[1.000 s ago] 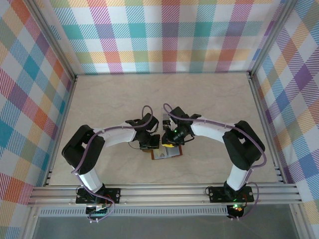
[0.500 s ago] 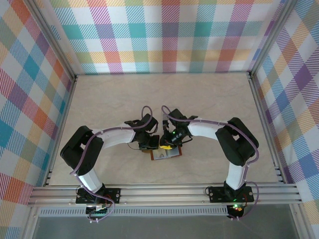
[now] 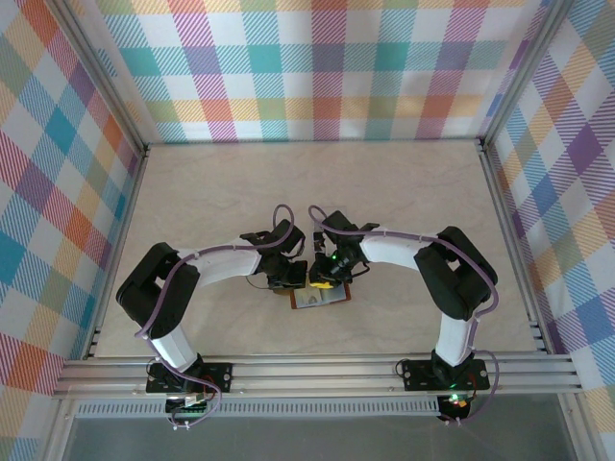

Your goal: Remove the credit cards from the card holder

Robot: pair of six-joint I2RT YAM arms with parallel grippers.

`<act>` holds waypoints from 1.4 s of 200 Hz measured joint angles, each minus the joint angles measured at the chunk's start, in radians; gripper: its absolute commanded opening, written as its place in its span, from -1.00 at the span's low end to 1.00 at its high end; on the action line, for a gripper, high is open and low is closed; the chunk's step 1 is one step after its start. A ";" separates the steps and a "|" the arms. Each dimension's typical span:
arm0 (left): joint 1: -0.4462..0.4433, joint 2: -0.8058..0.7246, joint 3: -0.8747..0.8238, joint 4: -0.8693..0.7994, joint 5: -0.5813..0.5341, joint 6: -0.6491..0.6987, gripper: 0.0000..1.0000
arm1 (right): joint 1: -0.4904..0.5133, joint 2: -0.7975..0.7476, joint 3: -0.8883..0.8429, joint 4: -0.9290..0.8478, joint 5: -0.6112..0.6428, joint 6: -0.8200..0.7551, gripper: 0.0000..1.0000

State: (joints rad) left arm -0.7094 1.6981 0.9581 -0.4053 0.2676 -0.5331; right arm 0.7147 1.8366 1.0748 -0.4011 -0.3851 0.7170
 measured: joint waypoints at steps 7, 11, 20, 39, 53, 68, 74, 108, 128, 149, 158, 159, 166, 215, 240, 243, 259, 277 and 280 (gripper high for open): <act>0.000 0.000 0.000 -0.001 0.000 0.000 -0.91 | 0.000 0.000 0.002 -0.006 0.005 0.000 -0.56; 0.000 0.000 0.000 -0.002 0.000 0.000 -0.91 | 0.000 0.000 0.004 -0.010 0.008 -0.001 -0.56; 0.000 -0.001 0.000 -0.003 -0.001 0.000 -0.91 | 0.000 -0.001 0.007 -0.018 0.014 -0.003 -0.56; 0.000 -0.002 0.000 -0.006 -0.005 0.000 -0.91 | 0.000 -0.002 0.010 -0.030 0.026 -0.007 -0.56; 0.000 -0.002 0.000 -0.006 -0.007 0.002 -0.91 | 0.000 -0.005 0.010 -0.035 0.031 -0.010 -0.56; 0.000 -0.003 0.000 -0.013 -0.011 0.003 -0.91 | 0.000 -0.014 0.010 -0.047 0.042 -0.013 -0.54; 0.000 -0.003 0.000 -0.014 -0.013 0.003 -0.91 | -0.001 -0.018 0.010 -0.052 0.045 -0.014 -0.54; 0.000 -0.010 0.000 -0.031 -0.026 0.004 -0.91 | -0.002 -0.050 0.010 -0.071 0.056 -0.015 -0.49; 0.000 -0.022 0.001 -0.063 -0.034 0.007 -0.91 | -0.005 -0.056 0.010 -0.071 0.055 -0.018 -0.48; 0.000 -0.034 0.010 -0.090 -0.033 0.008 -0.90 | -0.010 -0.056 0.010 -0.072 0.051 -0.022 -0.48; -0.001 -0.037 0.017 -0.096 -0.031 0.008 -0.91 | -0.014 -0.055 0.010 -0.072 0.047 -0.024 -0.48; -0.001 -0.037 0.018 -0.097 -0.031 0.008 -0.91 | -0.015 -0.055 0.010 -0.072 0.047 -0.024 -0.48; -0.002 -0.039 0.025 -0.098 -0.027 0.007 -0.92 | -0.017 -0.055 0.010 -0.072 0.044 -0.026 -0.48; -0.034 -0.039 0.041 -0.098 -0.021 0.007 -0.95 | -0.033 -0.041 0.010 -0.076 0.036 -0.049 -0.48; -0.037 -0.026 0.041 -0.097 -0.018 0.007 -0.99 | -0.036 -0.027 0.010 -0.076 0.024 -0.055 -0.48; -0.037 -0.023 0.041 -0.097 -0.018 0.007 -0.99 | -0.036 -0.026 0.010 -0.075 0.023 -0.056 -0.48; -0.037 0.000 0.041 -0.101 -0.018 0.007 -1.00 | -0.041 -0.023 0.010 -0.074 0.014 -0.060 -0.49; -0.037 0.021 0.044 -0.111 -0.016 0.008 -1.00 | -0.044 -0.018 0.008 -0.068 0.003 -0.066 -0.48; -0.036 0.022 0.048 -0.115 -0.016 0.008 -1.00 | -0.045 -0.018 0.006 -0.066 0.000 -0.068 -0.49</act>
State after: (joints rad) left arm -0.7456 1.7199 1.0058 -0.5201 0.2516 -0.5247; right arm 0.6697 1.8191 1.0809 -0.4671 -0.3847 0.6495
